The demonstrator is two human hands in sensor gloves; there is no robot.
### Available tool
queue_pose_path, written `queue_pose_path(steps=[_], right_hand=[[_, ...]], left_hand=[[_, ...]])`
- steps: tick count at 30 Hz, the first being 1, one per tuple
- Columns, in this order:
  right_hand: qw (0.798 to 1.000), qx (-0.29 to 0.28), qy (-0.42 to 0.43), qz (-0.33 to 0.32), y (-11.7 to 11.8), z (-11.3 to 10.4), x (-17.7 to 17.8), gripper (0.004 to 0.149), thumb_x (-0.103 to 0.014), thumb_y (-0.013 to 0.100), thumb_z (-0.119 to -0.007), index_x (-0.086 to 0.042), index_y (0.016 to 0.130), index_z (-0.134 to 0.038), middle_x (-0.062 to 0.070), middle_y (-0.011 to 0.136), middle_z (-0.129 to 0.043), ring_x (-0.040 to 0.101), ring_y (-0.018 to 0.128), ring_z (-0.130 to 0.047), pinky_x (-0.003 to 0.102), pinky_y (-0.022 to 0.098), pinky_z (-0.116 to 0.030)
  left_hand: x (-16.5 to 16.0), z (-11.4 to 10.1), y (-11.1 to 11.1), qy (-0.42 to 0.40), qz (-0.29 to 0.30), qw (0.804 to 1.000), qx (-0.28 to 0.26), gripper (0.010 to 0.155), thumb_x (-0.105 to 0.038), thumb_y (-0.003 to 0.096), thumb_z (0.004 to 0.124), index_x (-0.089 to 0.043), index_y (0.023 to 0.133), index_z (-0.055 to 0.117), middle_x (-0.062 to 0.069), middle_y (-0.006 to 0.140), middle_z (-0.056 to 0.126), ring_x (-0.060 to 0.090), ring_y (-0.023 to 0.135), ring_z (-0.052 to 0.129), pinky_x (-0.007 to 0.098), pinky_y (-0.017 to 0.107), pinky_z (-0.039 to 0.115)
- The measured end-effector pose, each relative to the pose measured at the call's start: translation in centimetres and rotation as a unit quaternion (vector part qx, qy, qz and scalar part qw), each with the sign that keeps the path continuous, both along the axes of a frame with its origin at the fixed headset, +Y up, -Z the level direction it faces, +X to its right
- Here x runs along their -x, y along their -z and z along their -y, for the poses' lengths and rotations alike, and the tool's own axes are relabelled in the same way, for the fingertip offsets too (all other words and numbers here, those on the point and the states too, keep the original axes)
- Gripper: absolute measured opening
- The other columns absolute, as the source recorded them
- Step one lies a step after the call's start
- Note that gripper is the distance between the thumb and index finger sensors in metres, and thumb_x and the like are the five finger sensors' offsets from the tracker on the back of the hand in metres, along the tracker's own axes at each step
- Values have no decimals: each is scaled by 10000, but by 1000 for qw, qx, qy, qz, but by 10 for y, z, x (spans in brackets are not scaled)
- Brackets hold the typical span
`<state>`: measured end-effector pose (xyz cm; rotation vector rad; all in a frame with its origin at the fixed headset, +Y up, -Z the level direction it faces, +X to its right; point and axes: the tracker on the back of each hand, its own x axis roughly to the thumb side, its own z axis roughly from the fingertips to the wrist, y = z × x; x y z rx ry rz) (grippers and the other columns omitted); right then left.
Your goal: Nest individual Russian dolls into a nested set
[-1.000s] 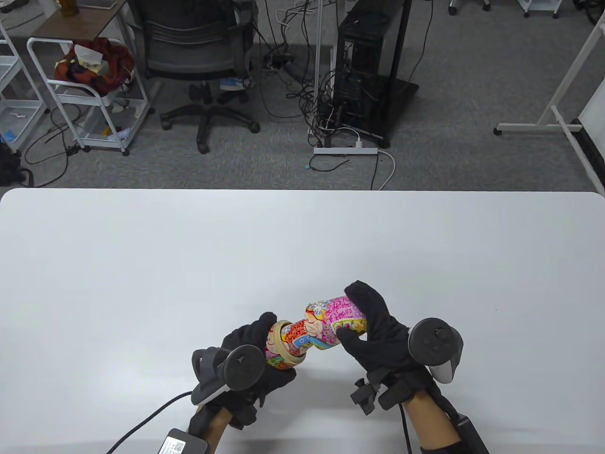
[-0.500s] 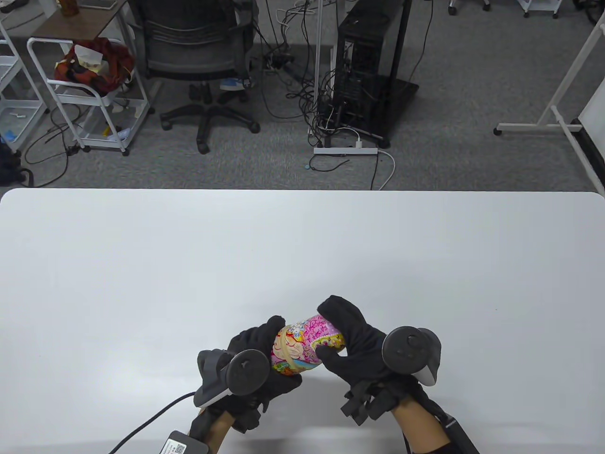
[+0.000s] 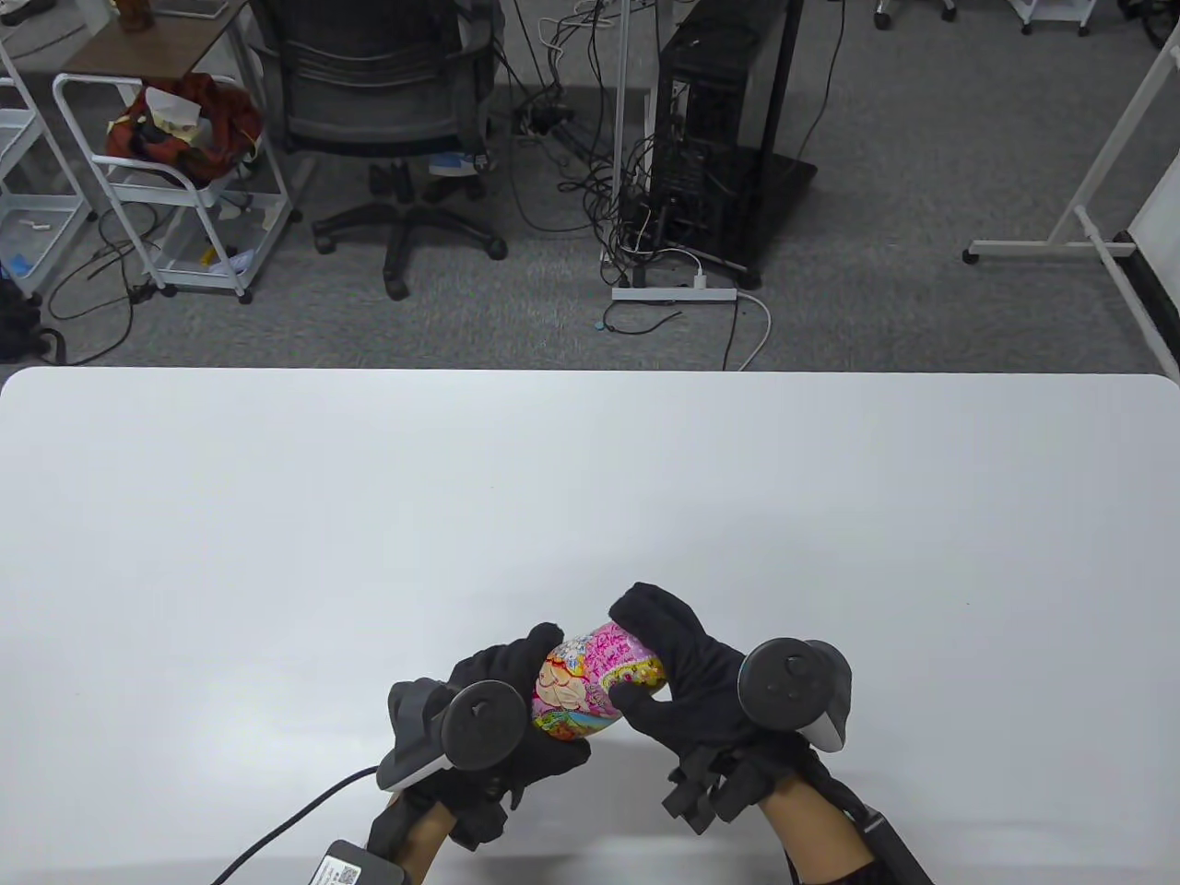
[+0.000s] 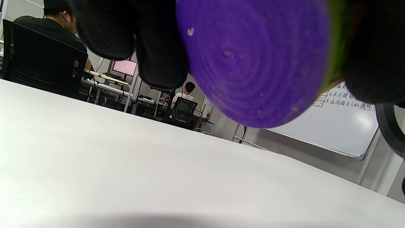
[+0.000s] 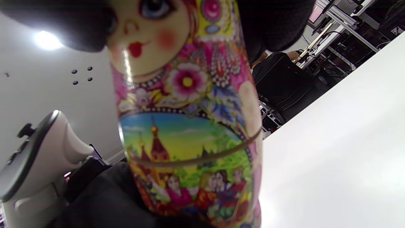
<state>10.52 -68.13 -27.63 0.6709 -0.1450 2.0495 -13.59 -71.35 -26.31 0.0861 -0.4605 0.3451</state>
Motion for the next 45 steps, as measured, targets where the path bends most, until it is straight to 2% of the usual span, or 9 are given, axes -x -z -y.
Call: queue_pose_path(steps=[11,19,24,28,30,32,38,41,45], right_hand=[[999,3,45,5,0,3,1,809,-600,393,-822,-436,1002,-314,102,1103,-398,386,860,-728,500,632,-695],[994,-50,82,43,-11,0,12,785,-599,393,-801,-449,972,-293,146,1072,-364,413,797,-700,502,584,-693],[997,-11,68,32,-5,12,13,806,-614,424,-743,-450,972,-175,131,1089,-279,388,856,-655,498,637,-659],[999,22,28,14,4,7,13,826,-585,451,-752,-433,985,-141,140,1101,-253,403,901,-647,523,656,-658],[999,18,21,45,7,3,16,791,-540,448,-806,-395,1008,-266,155,1100,-323,439,885,-684,543,634,-686],[997,15,-10,81,10,4,20,792,-527,449,-819,-383,1011,-279,153,1101,-327,446,887,-684,544,631,-693],[967,44,-168,185,48,11,50,862,-527,458,-824,-405,999,-165,84,1125,-258,405,963,-620,519,696,-656],[949,76,-224,210,75,6,66,928,-525,462,-816,-433,973,-47,38,1134,-170,359,1024,-561,492,754,-617],[933,75,-262,236,103,4,81,906,-517,472,-811,-464,968,-54,-1,1142,-141,324,1069,-504,471,802,-576]], left_hand=[[-5,-8,-9,-66,-15,997,32,1128,-778,259,914,-195,1095,429,131,973,789,322,814,901,582,685,703],[-6,-12,-12,-116,-30,992,30,1135,-802,245,897,-174,1082,459,151,962,792,347,802,885,596,696,673],[-2,-6,-2,-100,-22,994,41,1137,-819,254,882,-170,1082,452,129,970,790,329,800,889,586,695,681],[1,2,5,-85,-18,994,68,1157,-832,271,845,-156,1092,388,106,1010,750,315,834,880,579,696,684],[0,8,11,-62,-18,994,91,1184,-833,297,795,-143,1104,272,105,1062,666,297,914,830,589,731,624],[1,12,16,-35,-38,994,96,1189,-810,320,777,-123,1101,202,138,1095,585,331,964,755,625,752,533],[14,21,24,150,-83,985,4,1134,-820,343,709,-180,1112,177,170,1171,370,438,1078,499,706,732,380],[14,20,25,156,-99,983,2,1128,-817,348,695,-205,1110,132,166,1184,259,445,1100,379,730,727,300],[18,21,27,157,-110,981,21,1081,-788,379,672,-208,1112,129,183,1179,223,451,1096,339,743,711,254]])
